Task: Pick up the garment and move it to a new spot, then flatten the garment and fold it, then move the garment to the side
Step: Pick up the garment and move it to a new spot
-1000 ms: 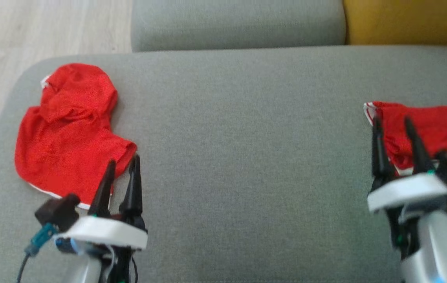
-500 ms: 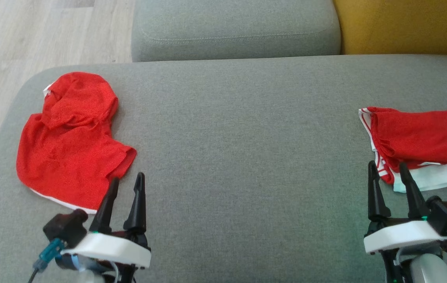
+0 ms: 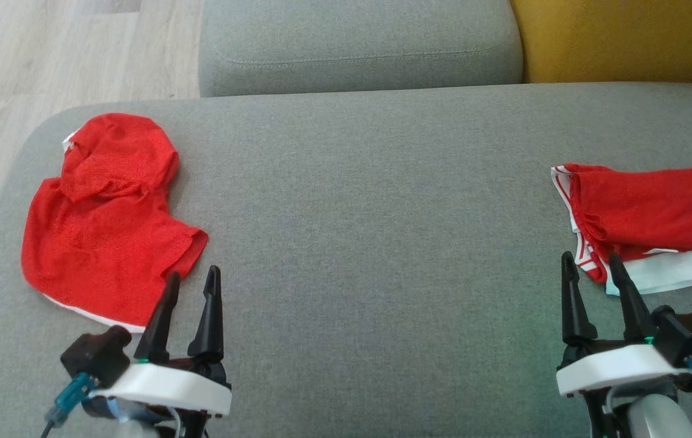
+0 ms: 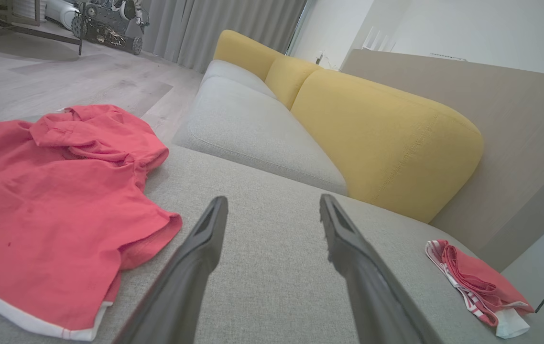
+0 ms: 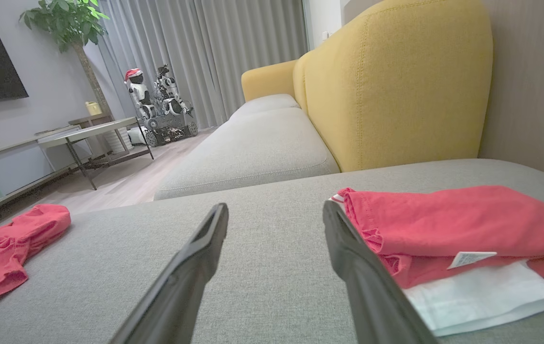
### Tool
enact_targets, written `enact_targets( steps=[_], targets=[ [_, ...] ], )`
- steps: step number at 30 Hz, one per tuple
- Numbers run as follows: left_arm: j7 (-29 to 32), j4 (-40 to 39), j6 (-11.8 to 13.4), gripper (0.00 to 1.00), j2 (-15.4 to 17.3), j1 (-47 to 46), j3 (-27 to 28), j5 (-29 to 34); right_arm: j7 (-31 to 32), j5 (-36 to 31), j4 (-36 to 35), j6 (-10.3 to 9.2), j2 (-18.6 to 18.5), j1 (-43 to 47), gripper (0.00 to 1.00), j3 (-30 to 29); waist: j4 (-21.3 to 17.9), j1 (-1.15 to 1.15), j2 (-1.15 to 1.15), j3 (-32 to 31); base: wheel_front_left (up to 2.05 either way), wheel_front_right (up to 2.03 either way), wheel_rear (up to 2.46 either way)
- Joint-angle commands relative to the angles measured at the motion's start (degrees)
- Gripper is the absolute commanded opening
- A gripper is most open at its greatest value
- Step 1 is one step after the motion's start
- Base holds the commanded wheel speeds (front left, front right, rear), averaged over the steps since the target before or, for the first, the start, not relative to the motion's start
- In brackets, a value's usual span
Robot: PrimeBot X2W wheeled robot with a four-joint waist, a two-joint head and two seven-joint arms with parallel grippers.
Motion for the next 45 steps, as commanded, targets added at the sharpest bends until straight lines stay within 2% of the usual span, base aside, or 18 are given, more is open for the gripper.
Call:
enact_targets(
  steps=[1,15,21,27,34,45],
  targets=[
    [-0.69,-2.23,0.34,1.00,0.25,-1.91,2.45,0.35,-0.81,0.19,-1.56,-0.04,-0.22,-1.52,1.00,1.56,-0.01,0.00,0.00,0.03,0.00,0.00,0.00],
    [-0.69,-2.21,0.28,1.00,0.25,-2.10,2.35,0.10,-0.91,0.24,-1.44,-0.04,-0.22,-1.56,1.00,1.68,0.40,0.00,0.00,0.29,0.00,0.00,0.00],
    [-0.69,-2.26,0.27,1.00,0.25,-2.66,2.63,0.02,-0.90,0.18,-1.84,-0.04,-0.22,-1.60,1.00,2.12,2.16,0.00,0.00,0.48,0.00,0.00,0.00],
    [-0.69,-2.49,0.86,1.00,0.25,-3.10,3.68,-0.21,-0.46,0.81,-2.28,-0.04,-0.22,-1.56,1.00,4.49,6.19,0.00,0.00,0.76,0.00,0.00,0.00],
    [-0.69,-3.33,1.24,1.00,0.25,-3.09,5.22,0.07,-0.46,1.54,-2.31,-0.04,-0.22,-1.25,1.00,6.68,14.74,0.00,0.00,1.13,0.00,0.00,0.00],
    [-0.69,-3.19,1.46,1.00,0.25,-2.52,7.39,0.50,-0.61,2.24,-1.01,-0.04,-0.21,-1.59,1.00,9.94,23.88,0.00,0.00,0.65,0.00,0.00,0.00]
  ],
)
